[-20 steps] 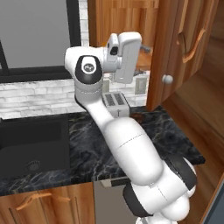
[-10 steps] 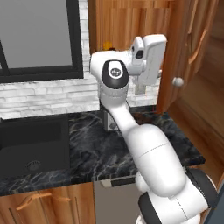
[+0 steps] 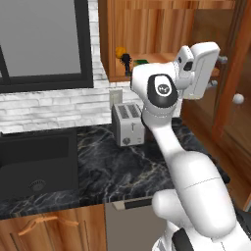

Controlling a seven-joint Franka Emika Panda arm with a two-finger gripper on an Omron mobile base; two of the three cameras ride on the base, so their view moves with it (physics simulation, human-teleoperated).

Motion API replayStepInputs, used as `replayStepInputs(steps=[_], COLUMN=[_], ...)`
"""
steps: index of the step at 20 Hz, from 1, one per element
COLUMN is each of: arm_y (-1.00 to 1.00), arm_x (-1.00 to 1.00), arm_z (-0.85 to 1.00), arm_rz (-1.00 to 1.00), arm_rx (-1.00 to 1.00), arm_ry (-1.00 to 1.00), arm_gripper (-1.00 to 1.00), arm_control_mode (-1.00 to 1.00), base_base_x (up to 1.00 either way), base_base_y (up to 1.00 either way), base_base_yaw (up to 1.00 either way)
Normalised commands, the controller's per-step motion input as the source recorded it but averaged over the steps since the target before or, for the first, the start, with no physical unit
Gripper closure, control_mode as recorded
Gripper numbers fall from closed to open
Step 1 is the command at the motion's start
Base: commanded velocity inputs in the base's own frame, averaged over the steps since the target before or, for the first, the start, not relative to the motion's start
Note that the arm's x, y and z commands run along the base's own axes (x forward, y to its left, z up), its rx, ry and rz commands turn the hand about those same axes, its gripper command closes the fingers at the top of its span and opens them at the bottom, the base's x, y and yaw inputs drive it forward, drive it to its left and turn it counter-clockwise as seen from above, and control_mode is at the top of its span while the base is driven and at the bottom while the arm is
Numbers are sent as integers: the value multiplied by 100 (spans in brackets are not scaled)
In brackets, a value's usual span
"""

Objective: Pick the dish brush and sponge from the cabinet and place them on the counter.

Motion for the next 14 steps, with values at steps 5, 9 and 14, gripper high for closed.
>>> replayStepInputs(steps=[5, 9, 14], arm_y=[-75, -71, -69], arm_x=[-20, -8, 0], arm_z=[0, 0, 0], arm_rz=[-1, -1, -4], arm_rx=[-3, -3, -3], arm_ry=[0, 1, 5], arm_gripper=[-100, -100, -100], arm_control_mode=[-100, -100, -100], base_base_x=[0, 0, 0], base_base_y=[0, 0, 0], base_base_yaw=[0, 0, 0])
